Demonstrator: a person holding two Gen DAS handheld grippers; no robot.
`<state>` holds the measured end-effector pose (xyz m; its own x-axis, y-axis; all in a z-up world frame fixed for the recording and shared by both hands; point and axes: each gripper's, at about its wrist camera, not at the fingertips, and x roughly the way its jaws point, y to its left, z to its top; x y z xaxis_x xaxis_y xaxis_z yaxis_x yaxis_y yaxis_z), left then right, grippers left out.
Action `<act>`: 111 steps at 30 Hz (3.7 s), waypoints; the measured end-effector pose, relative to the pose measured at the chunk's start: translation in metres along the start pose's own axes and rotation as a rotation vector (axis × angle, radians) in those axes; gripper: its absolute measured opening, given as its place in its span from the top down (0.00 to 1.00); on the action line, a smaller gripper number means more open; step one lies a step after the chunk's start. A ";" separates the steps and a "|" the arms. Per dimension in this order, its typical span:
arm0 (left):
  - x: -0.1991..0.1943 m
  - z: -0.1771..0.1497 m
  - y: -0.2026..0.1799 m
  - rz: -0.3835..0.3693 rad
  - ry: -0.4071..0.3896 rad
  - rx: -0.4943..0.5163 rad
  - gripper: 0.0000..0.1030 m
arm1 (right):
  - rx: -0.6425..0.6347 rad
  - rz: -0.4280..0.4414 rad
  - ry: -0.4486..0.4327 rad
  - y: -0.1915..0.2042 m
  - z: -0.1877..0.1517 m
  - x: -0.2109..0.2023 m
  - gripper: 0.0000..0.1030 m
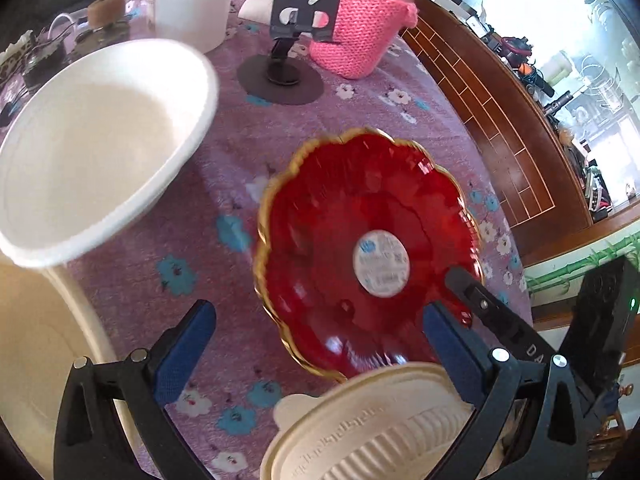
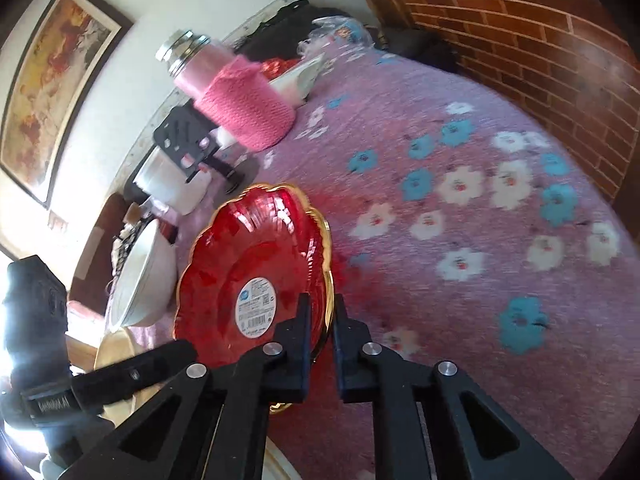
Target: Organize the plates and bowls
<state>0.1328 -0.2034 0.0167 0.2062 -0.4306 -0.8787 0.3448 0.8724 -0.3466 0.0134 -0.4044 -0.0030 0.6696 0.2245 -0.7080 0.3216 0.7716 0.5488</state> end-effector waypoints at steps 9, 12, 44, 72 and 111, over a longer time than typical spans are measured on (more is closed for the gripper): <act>0.024 0.014 -0.024 0.007 0.059 0.055 0.16 | 0.040 -0.051 -0.011 -0.019 0.002 -0.009 0.92; 0.026 0.012 -0.036 0.052 0.053 0.113 0.30 | 0.036 -0.033 -0.018 -0.018 0.002 -0.007 0.89; -0.205 -0.061 0.291 0.194 -0.237 -0.392 0.28 | -0.327 0.450 0.214 0.221 -0.123 -0.029 0.51; -0.246 -0.082 0.300 0.152 -0.315 -0.312 0.68 | -0.244 0.341 0.295 0.312 -0.198 0.077 0.69; -0.306 -0.261 0.392 0.108 -0.465 -0.611 0.65 | -0.635 0.311 0.307 0.414 -0.302 0.054 0.69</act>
<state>-0.0342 0.3305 0.0647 0.6199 -0.2707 -0.7365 -0.2377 0.8297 -0.5050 -0.0195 0.1067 0.0519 0.4208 0.5707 -0.7051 -0.3595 0.8186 0.4480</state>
